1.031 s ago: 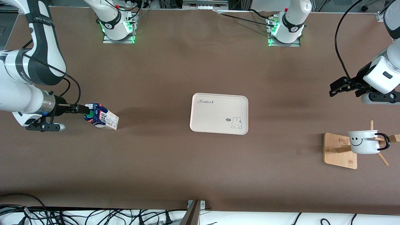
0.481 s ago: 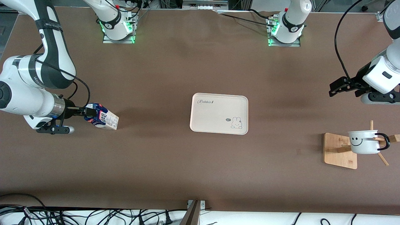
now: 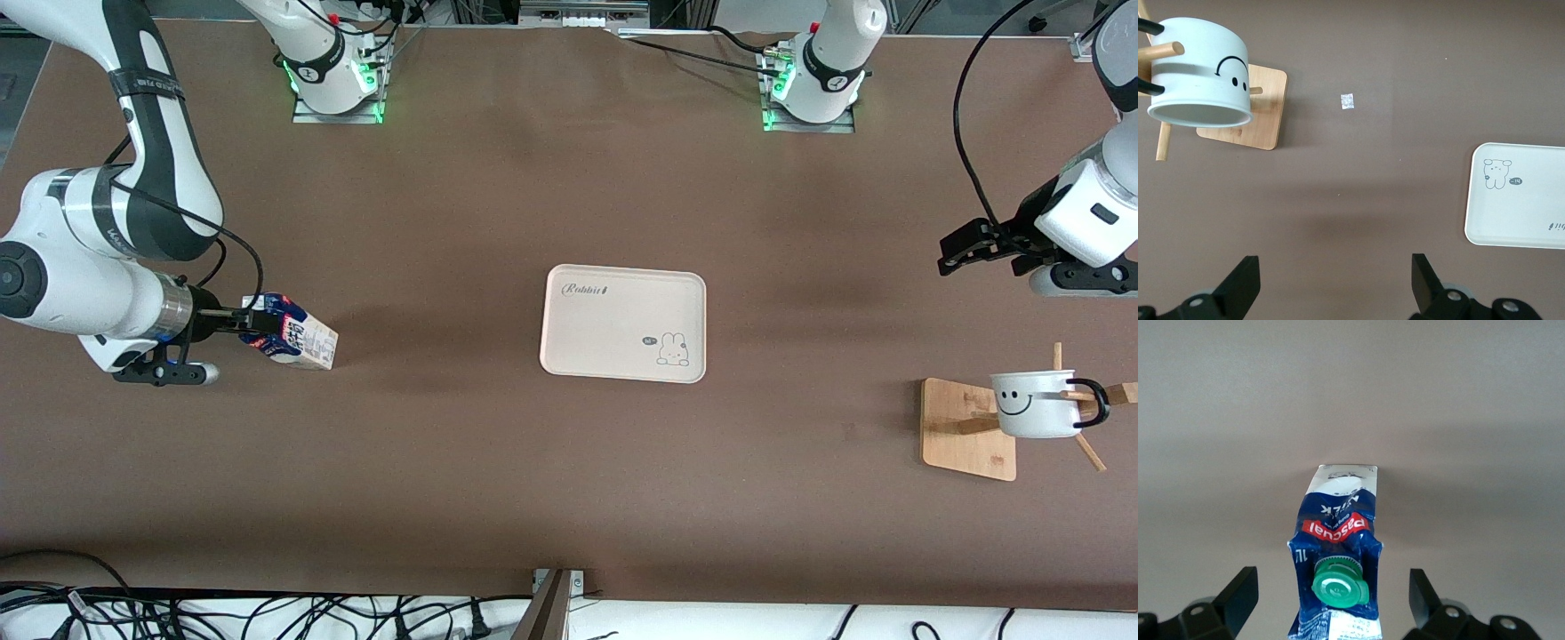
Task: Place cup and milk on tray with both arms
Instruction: 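Close the right gripper around the milk carton's top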
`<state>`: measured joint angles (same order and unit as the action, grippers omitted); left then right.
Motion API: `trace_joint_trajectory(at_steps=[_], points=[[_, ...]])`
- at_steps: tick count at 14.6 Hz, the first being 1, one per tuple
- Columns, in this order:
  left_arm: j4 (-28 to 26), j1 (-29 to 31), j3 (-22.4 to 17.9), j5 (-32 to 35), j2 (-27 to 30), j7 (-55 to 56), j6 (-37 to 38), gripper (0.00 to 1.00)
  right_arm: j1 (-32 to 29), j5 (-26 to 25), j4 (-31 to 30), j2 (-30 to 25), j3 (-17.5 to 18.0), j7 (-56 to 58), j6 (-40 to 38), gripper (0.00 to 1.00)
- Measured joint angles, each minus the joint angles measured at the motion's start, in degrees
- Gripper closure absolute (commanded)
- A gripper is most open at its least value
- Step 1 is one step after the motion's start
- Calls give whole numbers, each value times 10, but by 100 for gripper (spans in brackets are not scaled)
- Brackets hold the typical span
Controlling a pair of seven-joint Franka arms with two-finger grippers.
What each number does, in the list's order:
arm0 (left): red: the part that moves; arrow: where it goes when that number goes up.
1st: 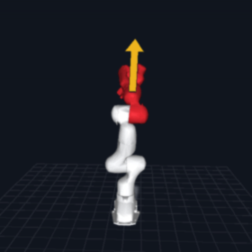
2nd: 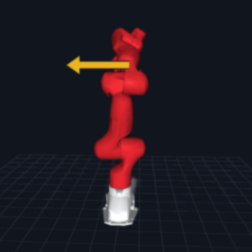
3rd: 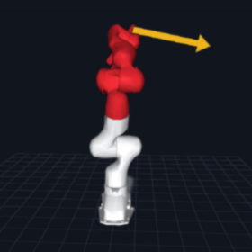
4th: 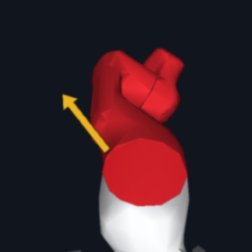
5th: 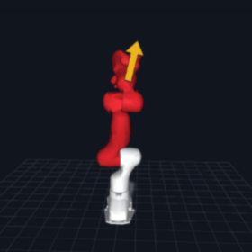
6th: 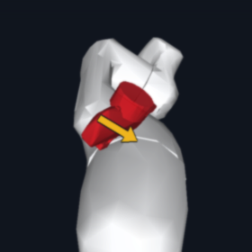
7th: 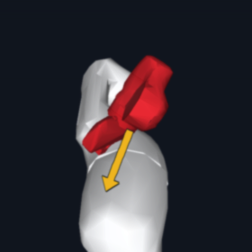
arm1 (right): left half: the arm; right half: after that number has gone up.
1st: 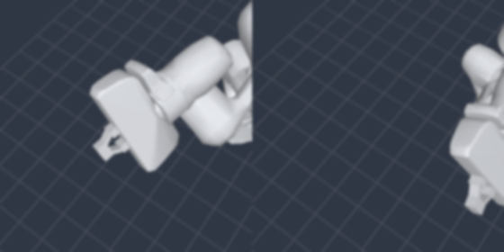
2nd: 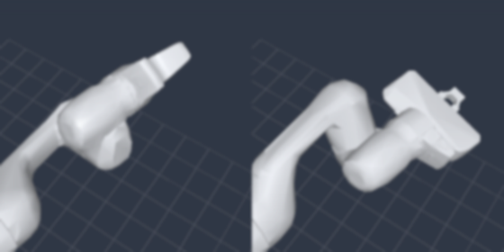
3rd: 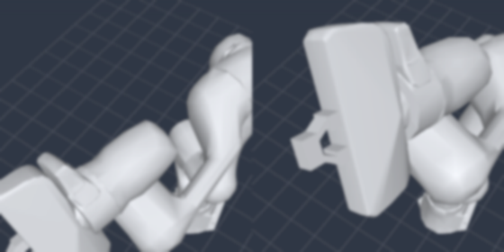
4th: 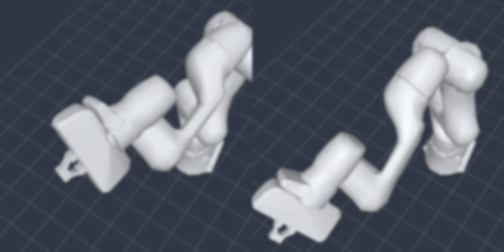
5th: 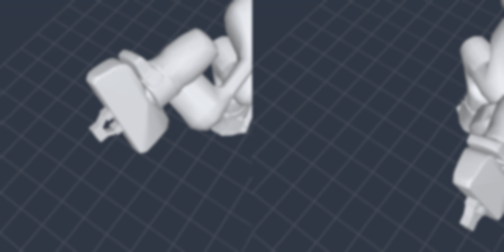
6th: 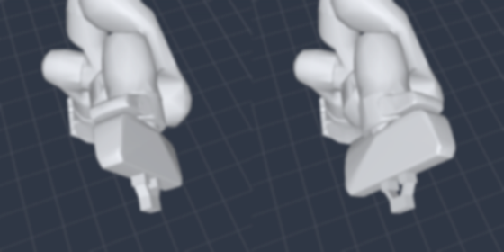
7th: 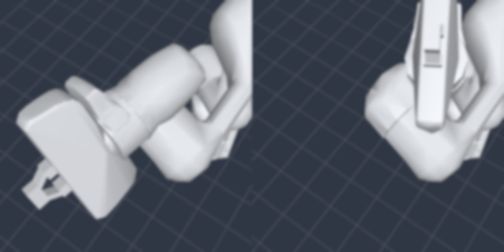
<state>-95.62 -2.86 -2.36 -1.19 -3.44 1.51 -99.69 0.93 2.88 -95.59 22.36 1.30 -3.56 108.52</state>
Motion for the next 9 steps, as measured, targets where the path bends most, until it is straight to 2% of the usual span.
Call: trace_joint_trajectory(at_steps=[9], points=[[0, 0, 0, 0, 0, 0, 0, 0, 0, 0, -15, 0, 0, 0, 0, 0]])
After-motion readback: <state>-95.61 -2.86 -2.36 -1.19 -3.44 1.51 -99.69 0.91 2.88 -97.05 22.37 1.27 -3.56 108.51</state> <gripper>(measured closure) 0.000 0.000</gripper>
